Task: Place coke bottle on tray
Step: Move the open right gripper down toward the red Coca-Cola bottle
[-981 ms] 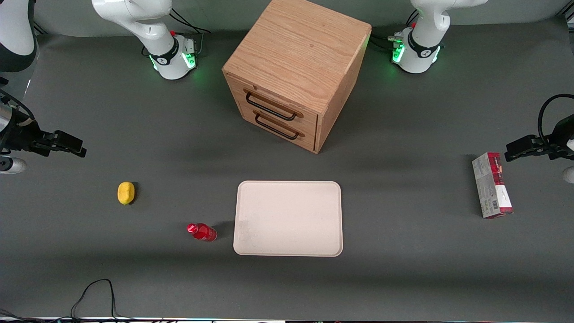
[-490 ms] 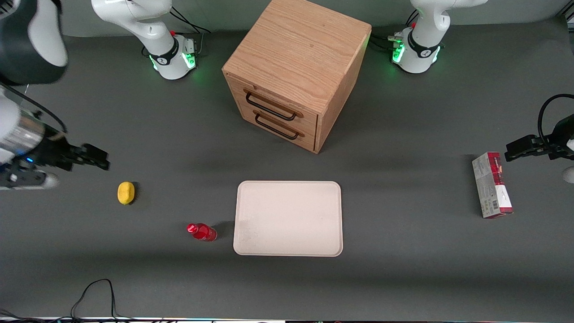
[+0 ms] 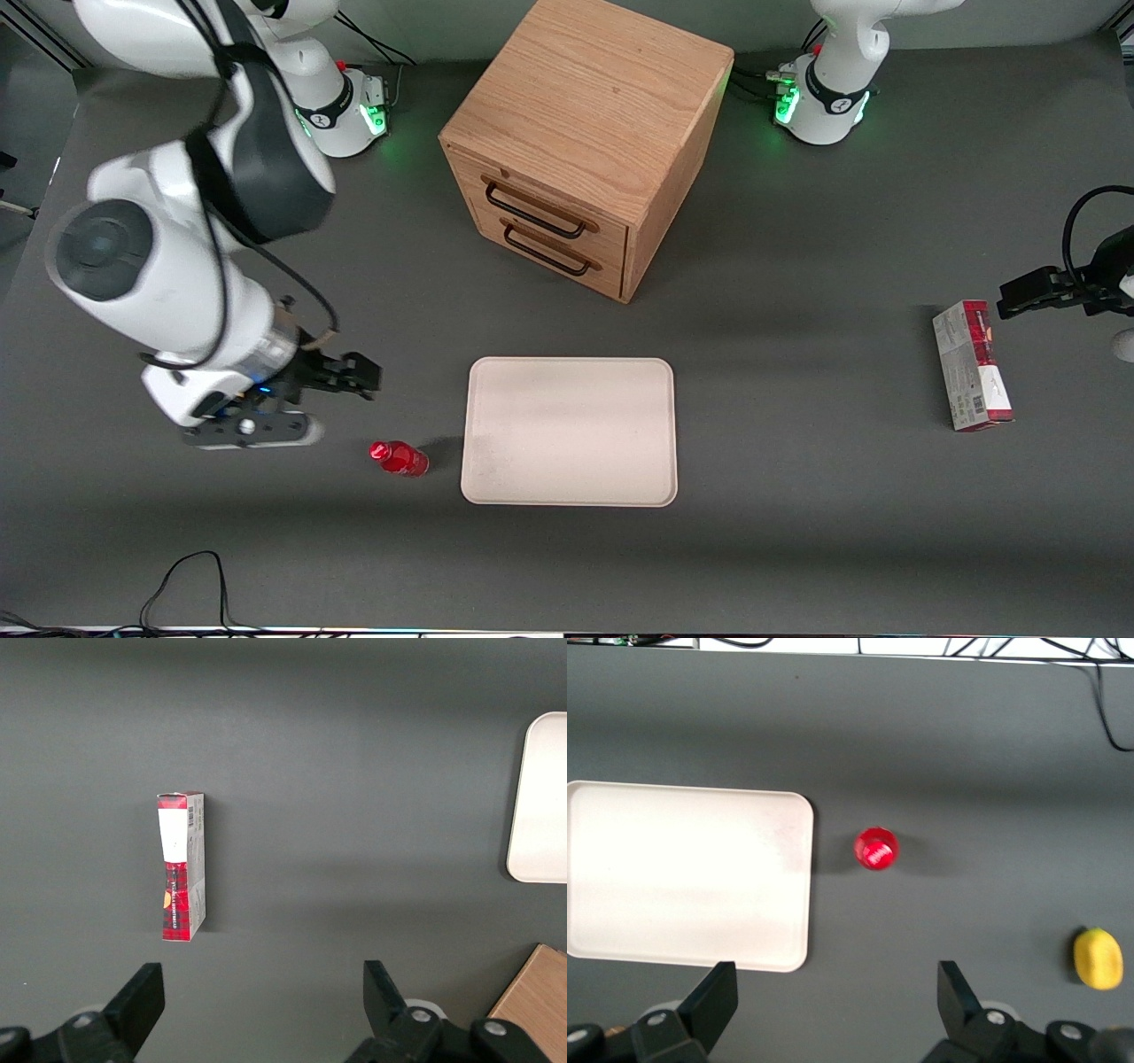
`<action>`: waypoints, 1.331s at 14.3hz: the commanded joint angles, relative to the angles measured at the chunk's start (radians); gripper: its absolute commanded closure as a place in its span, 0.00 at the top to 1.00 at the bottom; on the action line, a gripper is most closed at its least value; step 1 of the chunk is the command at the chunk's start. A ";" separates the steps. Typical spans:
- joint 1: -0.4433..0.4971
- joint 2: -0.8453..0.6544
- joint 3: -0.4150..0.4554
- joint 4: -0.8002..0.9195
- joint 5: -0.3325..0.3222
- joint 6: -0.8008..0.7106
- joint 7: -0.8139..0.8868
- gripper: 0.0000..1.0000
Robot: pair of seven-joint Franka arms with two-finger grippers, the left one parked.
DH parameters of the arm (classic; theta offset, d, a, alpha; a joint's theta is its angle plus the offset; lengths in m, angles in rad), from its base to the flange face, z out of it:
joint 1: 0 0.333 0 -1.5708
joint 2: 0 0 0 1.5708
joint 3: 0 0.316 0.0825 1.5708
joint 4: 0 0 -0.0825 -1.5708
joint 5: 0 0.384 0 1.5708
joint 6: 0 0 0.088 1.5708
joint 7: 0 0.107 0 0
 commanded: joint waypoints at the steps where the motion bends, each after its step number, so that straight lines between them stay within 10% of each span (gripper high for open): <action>1: -0.019 0.127 -0.007 0.166 -0.008 -0.014 0.007 1.00; 19: -0.066 0.275 0.005 0.031 0.057 0.148 -0.127 1.00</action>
